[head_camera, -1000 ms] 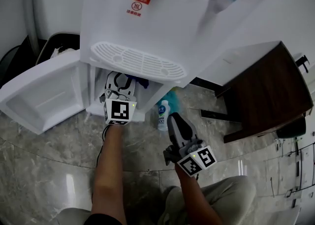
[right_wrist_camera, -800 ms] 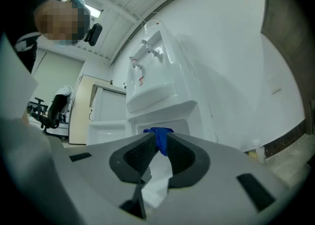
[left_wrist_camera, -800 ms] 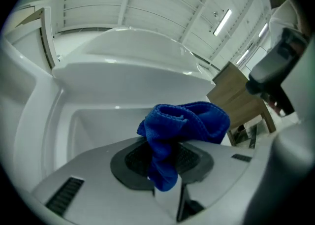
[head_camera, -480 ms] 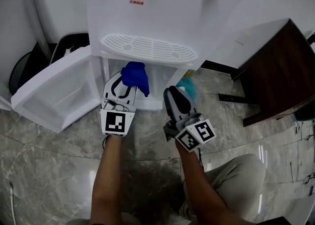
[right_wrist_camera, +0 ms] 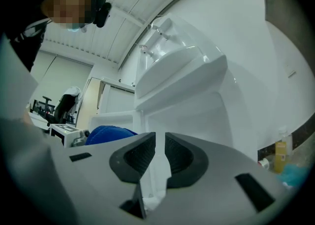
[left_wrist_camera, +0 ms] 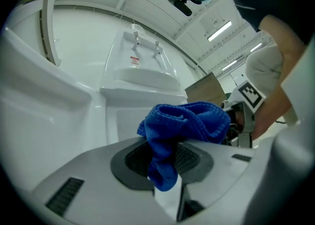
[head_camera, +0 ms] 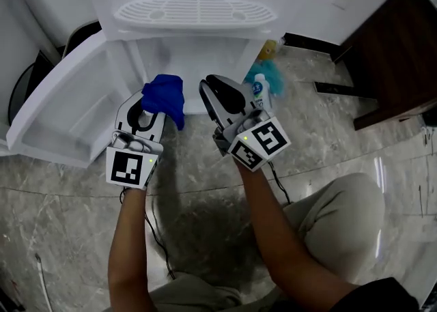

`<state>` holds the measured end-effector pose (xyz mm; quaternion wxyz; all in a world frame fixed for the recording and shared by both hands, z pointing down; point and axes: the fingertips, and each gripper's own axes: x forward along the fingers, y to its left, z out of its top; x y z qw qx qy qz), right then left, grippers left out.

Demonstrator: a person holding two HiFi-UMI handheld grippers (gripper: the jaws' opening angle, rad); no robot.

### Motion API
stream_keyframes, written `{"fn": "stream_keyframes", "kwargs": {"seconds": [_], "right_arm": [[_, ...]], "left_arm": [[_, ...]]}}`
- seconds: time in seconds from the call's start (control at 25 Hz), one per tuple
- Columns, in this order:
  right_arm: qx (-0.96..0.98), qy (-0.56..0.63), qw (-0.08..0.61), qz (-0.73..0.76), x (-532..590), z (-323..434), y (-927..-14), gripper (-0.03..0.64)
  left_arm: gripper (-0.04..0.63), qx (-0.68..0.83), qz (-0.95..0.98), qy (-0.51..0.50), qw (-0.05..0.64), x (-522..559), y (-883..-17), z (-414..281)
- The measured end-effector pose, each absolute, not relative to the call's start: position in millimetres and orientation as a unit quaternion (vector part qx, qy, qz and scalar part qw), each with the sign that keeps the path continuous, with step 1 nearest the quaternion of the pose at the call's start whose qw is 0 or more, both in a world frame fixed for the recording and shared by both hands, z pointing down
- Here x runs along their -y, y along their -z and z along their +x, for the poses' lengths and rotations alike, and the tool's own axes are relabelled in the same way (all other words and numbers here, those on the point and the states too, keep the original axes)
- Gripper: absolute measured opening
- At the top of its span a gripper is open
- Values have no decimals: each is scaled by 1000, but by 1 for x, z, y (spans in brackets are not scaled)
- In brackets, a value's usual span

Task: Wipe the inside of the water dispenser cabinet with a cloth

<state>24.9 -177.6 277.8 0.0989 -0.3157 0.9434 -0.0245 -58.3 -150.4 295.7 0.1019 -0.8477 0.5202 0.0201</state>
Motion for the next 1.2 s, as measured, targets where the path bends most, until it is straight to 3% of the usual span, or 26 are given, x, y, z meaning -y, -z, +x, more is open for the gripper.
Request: {"fn": "stream_keyframes", "kwargs": {"seconds": [0.44,1.2], "right_arm": [[-943,21,78,-322,183,34,-279,19],[-940,20,65,-335,180,56,-285,17]], "left_arm": [[94,-493,-864,-20,97,149,-304,-41],[94,-474,-876,-26,88,157,-302,-17]]}}
